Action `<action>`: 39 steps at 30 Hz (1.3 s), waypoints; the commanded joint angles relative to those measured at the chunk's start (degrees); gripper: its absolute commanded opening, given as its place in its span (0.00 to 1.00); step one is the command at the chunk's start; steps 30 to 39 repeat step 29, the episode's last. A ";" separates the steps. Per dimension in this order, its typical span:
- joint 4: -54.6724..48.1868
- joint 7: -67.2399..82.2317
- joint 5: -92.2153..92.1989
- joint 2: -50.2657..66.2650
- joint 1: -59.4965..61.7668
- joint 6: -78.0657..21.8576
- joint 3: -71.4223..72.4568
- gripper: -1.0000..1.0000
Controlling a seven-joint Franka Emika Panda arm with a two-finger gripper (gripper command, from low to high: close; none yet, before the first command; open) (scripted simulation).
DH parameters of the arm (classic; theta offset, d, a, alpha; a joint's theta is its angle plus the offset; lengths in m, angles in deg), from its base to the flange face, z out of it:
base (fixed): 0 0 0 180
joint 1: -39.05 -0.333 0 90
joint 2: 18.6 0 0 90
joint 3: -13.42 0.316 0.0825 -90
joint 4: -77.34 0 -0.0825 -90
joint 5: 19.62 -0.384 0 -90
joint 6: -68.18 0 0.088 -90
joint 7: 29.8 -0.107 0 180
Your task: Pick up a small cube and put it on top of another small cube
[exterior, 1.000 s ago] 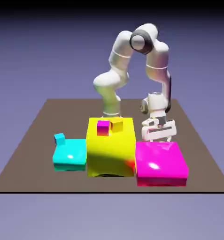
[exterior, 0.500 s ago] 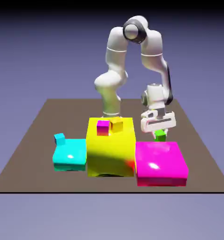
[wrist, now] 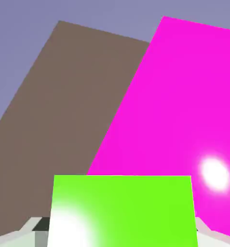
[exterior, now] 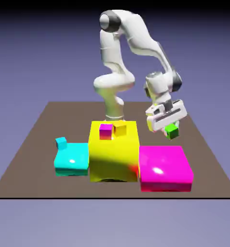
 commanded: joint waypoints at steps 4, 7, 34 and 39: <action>-0.07 -0.65 6.48 -8.31 7.78 -7.77 -1.71 0.00; -0.13 -1.16 11.35 -14.54 13.62 -13.62 -3.00 0.00; 6.54 -3.97 26.28 -24.61 32.10 -17.36 -3.49 1.00; 6.54 -3.97 26.28 -24.61 32.10 -17.36 -3.49 1.00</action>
